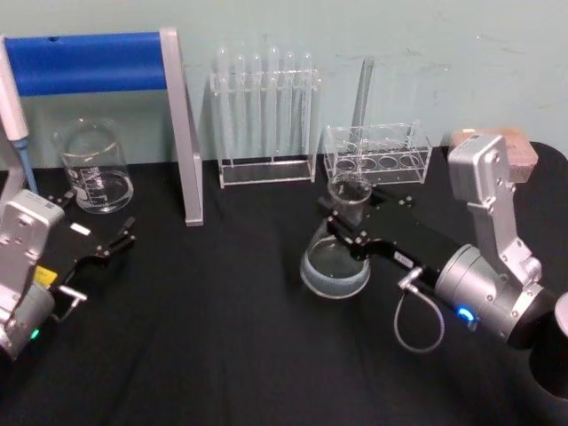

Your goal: Grasp the erlenmeyer flask with one hand, shake it three times, then place it back.

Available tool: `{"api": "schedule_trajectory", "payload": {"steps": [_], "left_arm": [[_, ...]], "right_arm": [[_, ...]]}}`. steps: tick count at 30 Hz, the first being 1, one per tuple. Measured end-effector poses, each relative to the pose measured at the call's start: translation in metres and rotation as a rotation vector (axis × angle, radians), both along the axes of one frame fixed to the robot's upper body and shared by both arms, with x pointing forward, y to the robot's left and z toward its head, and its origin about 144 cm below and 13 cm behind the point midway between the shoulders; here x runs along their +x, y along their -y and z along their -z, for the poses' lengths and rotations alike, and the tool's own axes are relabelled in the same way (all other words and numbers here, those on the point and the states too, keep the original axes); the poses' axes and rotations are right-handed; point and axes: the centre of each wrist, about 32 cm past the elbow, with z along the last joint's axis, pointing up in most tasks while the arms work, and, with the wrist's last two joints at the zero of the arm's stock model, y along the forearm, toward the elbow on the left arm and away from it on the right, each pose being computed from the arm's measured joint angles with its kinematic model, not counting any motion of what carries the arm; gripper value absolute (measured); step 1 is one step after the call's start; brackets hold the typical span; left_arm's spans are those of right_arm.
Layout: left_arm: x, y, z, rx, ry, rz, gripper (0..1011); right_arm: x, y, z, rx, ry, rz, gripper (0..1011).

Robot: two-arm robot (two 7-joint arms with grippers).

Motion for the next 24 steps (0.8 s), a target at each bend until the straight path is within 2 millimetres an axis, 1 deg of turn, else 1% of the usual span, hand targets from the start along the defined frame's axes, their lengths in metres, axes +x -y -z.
{"api": "schedule_trajectory", "payload": {"steps": [11,18,24], "left_arm": [[0.000,0.000,0.000,0.000,0.000,0.000,1001],[0.000,0.000,0.000,0.000,0.000,0.000,1001],[0.000,0.000,0.000,0.000,0.000,0.000,1001]], "right_arm": [[-0.015,-0.012,0.000,0.002,-0.013,-0.095,449],[-0.018,-0.015,0.001,-0.001,-0.015,-0.118,449],[-0.013,-0.013,0.001,-0.004,-0.011,-0.094,449]]}}
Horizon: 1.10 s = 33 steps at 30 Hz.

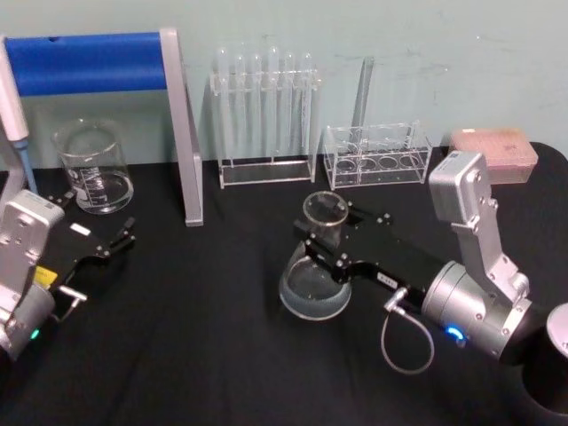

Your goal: Grasp the erlenmeyer flask with one hand, shake it three times, then place it back.

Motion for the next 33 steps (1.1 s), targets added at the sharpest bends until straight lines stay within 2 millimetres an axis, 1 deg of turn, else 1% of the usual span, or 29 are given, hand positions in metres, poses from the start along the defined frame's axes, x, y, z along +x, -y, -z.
{"api": "schedule_trajectory", "payload": {"steps": [9,20,29,33], "left_arm": [[0.000,0.000,0.000,0.000,0.000,0.000,1001],[0.000,0.000,0.000,0.000,0.000,0.000,1001],[0.000,0.000,0.000,0.000,0.000,0.000,1001],[0.000,0.000,0.000,0.000,0.000,0.000,1001]], "right_arm": [[0.018,0.012,-0.001,-0.004,0.020,0.104,450],[0.042,0.036,-0.001,-0.019,0.039,0.262,449],[0.053,0.052,-0.002,-0.016,0.047,0.360,449],[0.055,0.055,-0.002,-0.015,0.048,0.382,449]]}}
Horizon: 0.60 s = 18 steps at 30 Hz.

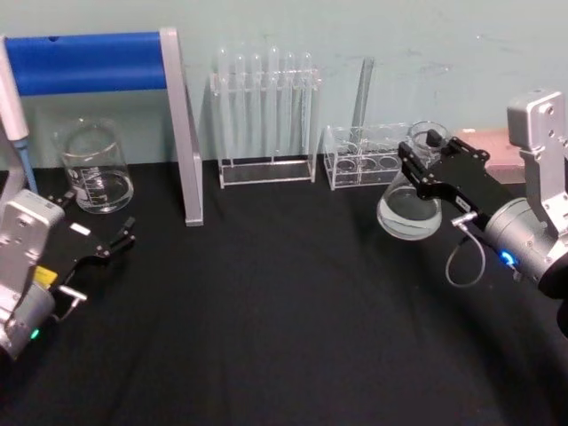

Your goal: Grasp the erlenmeyer flask with one hand, shake it three times, then place it back.

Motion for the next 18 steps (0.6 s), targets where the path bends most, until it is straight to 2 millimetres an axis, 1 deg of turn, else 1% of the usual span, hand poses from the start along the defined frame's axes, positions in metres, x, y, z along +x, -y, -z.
{"api": "schedule_trajectory", "payload": {"steps": [5,10,15,18], "left_arm": [[0.000,0.000,0.000,0.000,0.000,0.000,1001],[0.000,0.000,0.000,0.000,0.000,0.000,1001],[0.000,0.000,0.000,0.000,0.000,0.000,1001],[0.000,0.000,0.000,0.000,0.000,0.000,1001]], "right_arm": [[0.002,0.003,0.000,0.000,0.001,0.018,449],[0.000,0.001,0.001,-0.002,-0.004,0.005,449],[-0.004,-0.006,0.002,-0.004,-0.012,-0.034,449],[-0.010,-0.015,0.003,-0.005,-0.019,-0.082,449]]}}
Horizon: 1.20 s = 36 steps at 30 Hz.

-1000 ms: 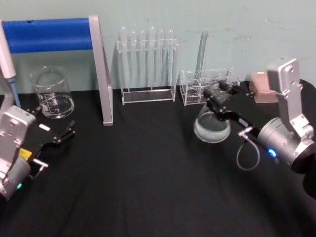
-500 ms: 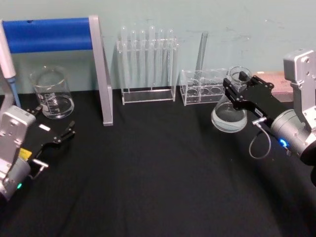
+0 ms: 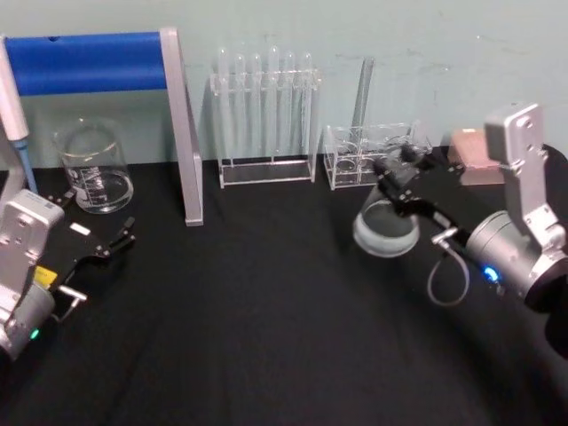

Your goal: Grasp the erlenmeyer flask with one hand, shake it three times, then place it back.

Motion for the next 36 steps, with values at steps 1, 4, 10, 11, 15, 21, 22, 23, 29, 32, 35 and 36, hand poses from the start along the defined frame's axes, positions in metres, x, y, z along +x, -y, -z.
{"api": "schedule_trajectory", "payload": {"steps": [1,4,10,11,15,21,22,23,29,32,35,36], "left_arm": [[0.000,0.000,0.000,0.000,0.000,0.000,1001],[0.000,0.000,0.000,0.000,0.000,0.000,1001],[0.000,0.000,0.000,0.000,0.000,0.000,1001],[0.000,0.000,0.000,0.000,0.000,0.000,1001],[0.000,0.000,0.000,0.000,0.000,0.000,1001],[0.000,0.000,0.000,0.000,0.000,0.000,1001],[0.000,0.000,0.000,0.000,0.000,0.000,1001],[0.000,0.000,0.000,0.000,0.000,0.000,1001],[0.000,0.000,0.000,0.000,0.000,0.000,1001],[0.000,0.000,0.000,0.000,0.000,0.000,1001],[0.000,0.000,0.000,0.000,0.000,0.000,1001],[0.000,0.000,0.000,0.000,0.000,0.000,1001]], "right_arm": [[0.000,0.000,0.000,0.000,0.000,0.000,449],[-0.007,-0.010,0.000,0.003,-0.007,-0.053,449],[-0.017,-0.023,0.000,0.014,-0.016,-0.131,449],[-0.018,-0.024,0.000,0.015,-0.017,-0.140,449],[-0.025,-0.031,0.000,0.017,-0.023,-0.183,450],[-0.035,-0.038,0.000,0.016,-0.028,-0.245,449],[-0.036,-0.039,0.000,0.017,-0.029,-0.252,449],[-0.037,-0.040,0.000,0.016,-0.030,-0.259,449],[-0.044,-0.044,0.000,0.014,-0.032,-0.305,449],[-0.048,-0.046,-0.001,0.014,-0.032,-0.332,449],[-0.050,-0.048,-0.001,0.014,-0.032,-0.344,449],[-0.051,-0.048,-0.001,0.014,-0.032,-0.349,449]]}}
